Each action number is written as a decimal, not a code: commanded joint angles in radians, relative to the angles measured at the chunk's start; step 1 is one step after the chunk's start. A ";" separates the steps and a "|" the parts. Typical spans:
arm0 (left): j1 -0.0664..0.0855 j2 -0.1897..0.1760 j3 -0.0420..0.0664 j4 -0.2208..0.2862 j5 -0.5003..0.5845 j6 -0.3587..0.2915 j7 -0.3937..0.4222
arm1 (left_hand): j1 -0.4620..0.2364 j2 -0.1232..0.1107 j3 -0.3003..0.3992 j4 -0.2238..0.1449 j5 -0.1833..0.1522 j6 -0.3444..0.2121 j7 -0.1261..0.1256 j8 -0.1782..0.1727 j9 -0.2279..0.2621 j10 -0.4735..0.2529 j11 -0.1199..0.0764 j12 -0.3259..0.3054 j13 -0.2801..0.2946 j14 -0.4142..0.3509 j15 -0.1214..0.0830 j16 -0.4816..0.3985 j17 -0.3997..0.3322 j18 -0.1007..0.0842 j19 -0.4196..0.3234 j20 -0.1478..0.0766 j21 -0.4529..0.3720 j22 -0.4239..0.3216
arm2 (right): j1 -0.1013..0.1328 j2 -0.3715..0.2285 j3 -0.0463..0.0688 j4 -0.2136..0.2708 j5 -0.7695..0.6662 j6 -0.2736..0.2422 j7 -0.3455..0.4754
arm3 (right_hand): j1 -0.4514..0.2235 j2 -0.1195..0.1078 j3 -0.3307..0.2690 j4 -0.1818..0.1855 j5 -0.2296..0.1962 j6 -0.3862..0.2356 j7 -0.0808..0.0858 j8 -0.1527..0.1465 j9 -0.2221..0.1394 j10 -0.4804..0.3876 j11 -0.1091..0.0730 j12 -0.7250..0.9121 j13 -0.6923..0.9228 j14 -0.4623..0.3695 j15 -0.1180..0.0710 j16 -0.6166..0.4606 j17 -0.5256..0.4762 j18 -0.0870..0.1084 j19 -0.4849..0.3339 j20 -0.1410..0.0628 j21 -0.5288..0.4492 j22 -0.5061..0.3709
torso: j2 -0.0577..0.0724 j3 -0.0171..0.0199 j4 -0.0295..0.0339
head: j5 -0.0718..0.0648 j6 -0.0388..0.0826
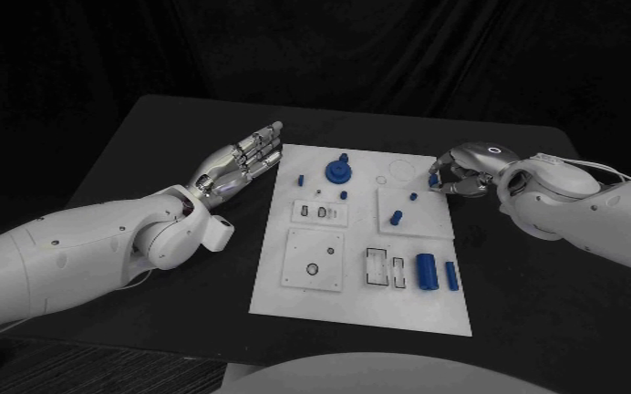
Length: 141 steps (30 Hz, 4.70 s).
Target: Assemble the parts on the task board
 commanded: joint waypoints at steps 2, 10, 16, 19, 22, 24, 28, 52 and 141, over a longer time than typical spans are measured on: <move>-0.001 0.001 0.001 0.000 0.000 0.011 0.010 | -0.008 0.001 0.002 -0.007 0.005 0.003 0.006 0.002 0.001 0.000 0.009 -0.003 -0.001 0.000 0.005 -0.004 -0.001 -0.004 -0.001 0.007 -0.003 -0.001 | -0.002 0.000 0.001 -0.001 -0.005 -0.019 0.003 | 0.009 0.001 0.002 -0.006 -0.005 0.009 0.000 0.004 0.000 0.104 -0.005 0.003 0.263 0.101 -0.004 -0.003 0.250 0.015 0.007 0.000 -0.006 0.163 | 0.000 -0.0001 0.0004 | 0.000 0.001; -0.001 0.000 0.001 0.001 0.000 0.012 0.005 | -0.008 0.001 0.002 -0.009 0.007 0.004 0.008 0.002 0.001 0.000 0.009 -0.003 -0.001 0.000 0.005 -0.004 -0.001 -0.004 -0.001 0.007 -0.003 -0.001 | -0.002 0.002 0.001 -0.002 -0.005 -0.026 0.003 | 0.019 0.005 0.007 -0.011 -0.001 0.044 -0.003 0.020 0.009 0.104 -0.007 0.003 0.263 0.101 -0.006 -0.003 0.250 0.014 0.009 -0.002 -0.006 0.165 | 0.000 -0.0002 -0.0002 | 0.001 0.000; -0.001 0.002 0.001 0.000 0.000 0.014 0.004 | -0.007 0.001 0.003 -0.010 0.008 0.005 0.011 0.002 0.002 0.001 0.010 -0.003 -0.001 0.000 0.005 -0.004 -0.001 -0.004 -0.001 0.007 -0.003 -0.001 | -0.002 0.000 0.001 0.002 -0.005 -0.078 0.006 | 0.034 0.025 0.022 -0.017 0.041 0.109 -0.010 0.048 0.031 0.104 -0.013 0.003 0.263 0.101 -0.011 -0.003 0.250 0.018 0.003 -0.006 -0.029 0.161 | 0.000 0.0001 0.0007 | 0.001 0.000; -0.001 0.003 0.001 -0.001 0.000 0.015 0.003 | -0.007 0.001 0.004 -0.012 0.009 0.008 0.014 0.003 0.002 0.000 0.010 -0.003 -0.001 0.000 0.006 -0.004 -0.001 -0.004 -0.001 0.008 -0.003 -0.001 | -0.002 -0.002 0.001 0.004 -0.005 -0.106 0.007 | 0.042 0.033 0.029 -0.023 0.046 0.134 -0.011 0.060 0.041 0.104 -0.014 0.003 0.263 0.102 -0.013 -0.002 0.252 0.018 0.005 -0.008 -0.028 0.163 | 0.000 0.0001 0.0000 | 0.002 -0.003; -0.001 0.004 0.001 -0.002 0.000 0.016 0.002 | -0.006 0.002 0.005 -0.014 0.010 0.009 0.017 0.003 0.002 0.000 0.010 -0.003 -0.001 0.000 0.006 -0.004 -0.001 -0.005 -0.001 0.008 -0.003 -0.001 | -0.002 -0.005 0.001 0.008 -0.005 -0.136 0.011 | 0.055 0.041 0.037 -0.031 0.054 0.147 -0.012 0.064 0.047 0.104 -0.015 0.003 0.263 0.102 -0.015 0.000 0.254 0.017 0.007 -0.009 -0.026 0.164 | 0.000 0.0002 0.0000 | 0.002 -0.003; -0.001 0.004 0.001 -0.003 0.000 0.016 0.002 | -0.006 0.002 0.005 -0.014 0.010 0.009 0.017 0.003 0.002 0.000 0.010 -0.003 -0.001 0.000 0.006 -0.004 -0.001 -0.005 -0.001 0.008 -0.003 -0.001 | -0.002 -0.008 0.001 0.013 -0.005 -0.149 0.012 | 0.061 0.045 0.041 -0.036 0.063 0.156 -0.012 0.068 0.052 0.104 -0.016 0.003 0.263 0.103 -0.016 0.001 0.254 0.016 0.009 -0.010 -0.022 0.166 | 0.000 0.0000 0.0002 | 0.004 -0.005; -0.002 0.004 0.001 -0.003 0.000 0.017 0.000 | -0.005 0.003 0.008 -0.017 0.011 0.013 0.022 0.004 0.003 0.001 0.010 -0.003 -0.001 0.000 0.006 -0.004 -0.001 -0.005 -0.001 0.009 -0.003 -0.001 | -0.002 -0.022 0.002 0.040 -0.005 -0.172 0.009 | 0.064 0.042 0.043 -0.040 0.078 0.162 -0.012 0.069 0.056 0.104 -0.016 0.003 0.263 0.103 -0.016 0.003 0.257 0.015 0.013 -0.011 -0.017 0.168 | 0.000 -0.0002 0.0002 | 0.008 -0.006; -0.002 0.009 0.001 -0.004 0.000 0.021 -0.002 | -0.002 0.003 0.013 -0.025 0.014 0.019 0.032 0.005 0.003 0.001 0.010 -0.002 -0.001 0.000 0.007 -0.004 -0.001 -0.004 -0.001 0.009 -0.003 -0.001 | 0.021 0.040 0.003 0.290 -0.005 -0.075 -0.006 | 0.065 0.025 0.041 -0.051 0.089 0.179 0.000 0.070 0.068 0.104 -0.005 0.003 0.263 0.103 -0.010 0.002 0.256 0.015 0.016 -0.009 -0.023 0.168 | -0.001 -0.0019 -0.0010 | 0.015 -0.018; -0.004 -0.002 0.001 0.035 0.000 -0.020 0.003 | -0.001 -0.013 0.050 -0.094 0.011 0.027 0.042 0.006 0.004 0.003 0.024 -0.002 0.000 0.000 0.028 -0.004 -0.001 0.009 0.003 0.073 0.000 0.002 | 0.060 0.039 0.007 0.360 -0.005 -0.210 0.061 | 0.052 -0.047 -0.024 0.005 -0.109 -0.409 -0.011 -0.032 -0.120 0.104 -0.014 0.003 0.263 0.093 -0.012 -0.028 0.228 0.033 -0.015 -0.007 -0.139 0.147 | -0.002 0.0003 0.0004 | 0.051 0.000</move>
